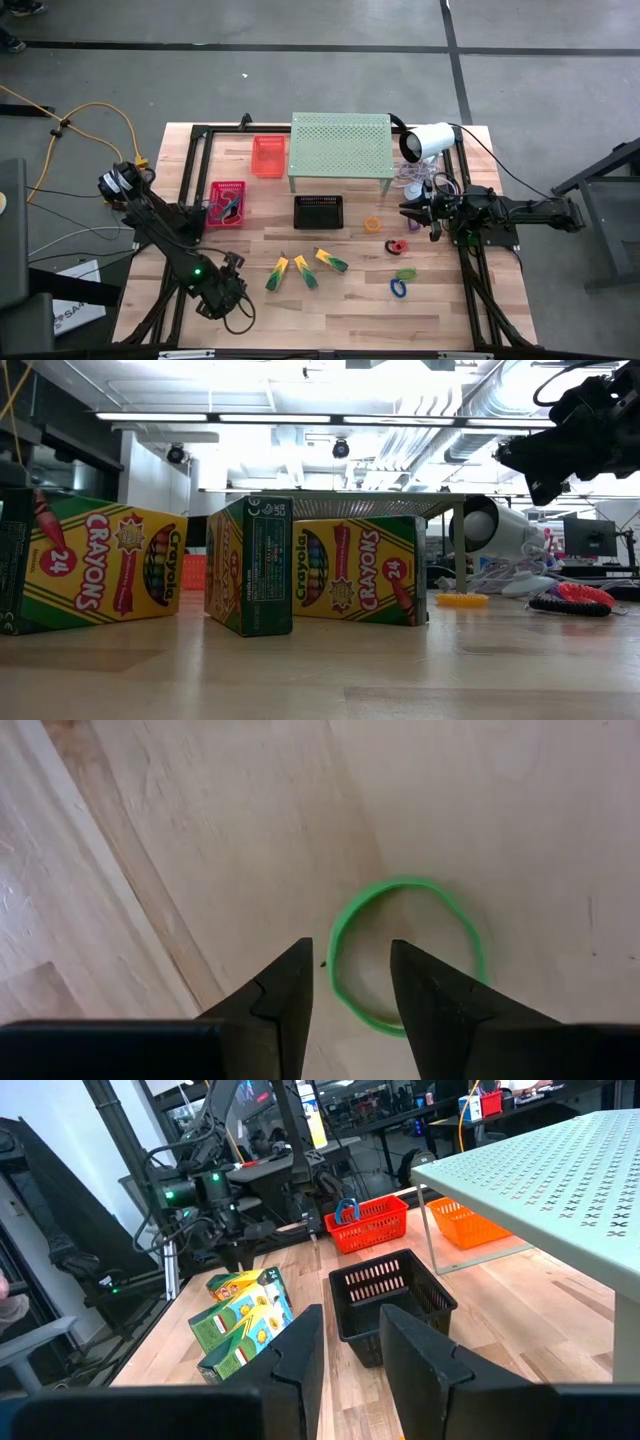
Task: Pick & Place Office Desk Supplies
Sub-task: Put the green rubber band into the orange bin on the shelf, then put the left crayon box into the orange bin on the shelf
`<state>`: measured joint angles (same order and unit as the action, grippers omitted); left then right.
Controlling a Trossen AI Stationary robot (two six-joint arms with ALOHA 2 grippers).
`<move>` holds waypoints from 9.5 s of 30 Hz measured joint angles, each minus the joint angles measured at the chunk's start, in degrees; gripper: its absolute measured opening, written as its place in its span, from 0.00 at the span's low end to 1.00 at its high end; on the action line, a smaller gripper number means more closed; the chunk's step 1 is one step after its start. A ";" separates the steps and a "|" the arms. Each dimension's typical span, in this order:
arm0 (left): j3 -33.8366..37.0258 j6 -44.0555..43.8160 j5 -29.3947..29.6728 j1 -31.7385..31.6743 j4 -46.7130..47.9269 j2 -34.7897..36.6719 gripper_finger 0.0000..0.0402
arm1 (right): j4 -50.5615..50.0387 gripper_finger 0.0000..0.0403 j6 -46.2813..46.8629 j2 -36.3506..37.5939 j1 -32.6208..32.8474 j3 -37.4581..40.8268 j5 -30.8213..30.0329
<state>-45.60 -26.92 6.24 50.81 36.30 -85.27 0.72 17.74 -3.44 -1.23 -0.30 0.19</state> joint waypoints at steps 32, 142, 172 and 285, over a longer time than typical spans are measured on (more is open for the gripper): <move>0.02 -0.48 1.35 -0.07 -0.33 -1.88 0.11 | 0.00 0.22 0.00 -0.02 0.00 0.00 -0.01; 1.94 -25.00 13.59 -46.99 34.44 23.94 0.00 | 0.00 0.22 0.00 0.00 0.00 0.01 -0.01; 2.01 -20.65 12.33 -46.95 32.21 19.06 0.17 | -0.01 0.22 0.00 -0.02 0.00 0.01 -0.02; -25.99 -55.34 7.51 -17.53 17.30 -3.72 0.17 | 0.00 0.22 0.00 -0.01 0.00 0.01 0.00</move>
<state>-71.59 -82.26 13.75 33.28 53.59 -88.99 0.72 17.74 -3.45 -1.23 -0.30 0.19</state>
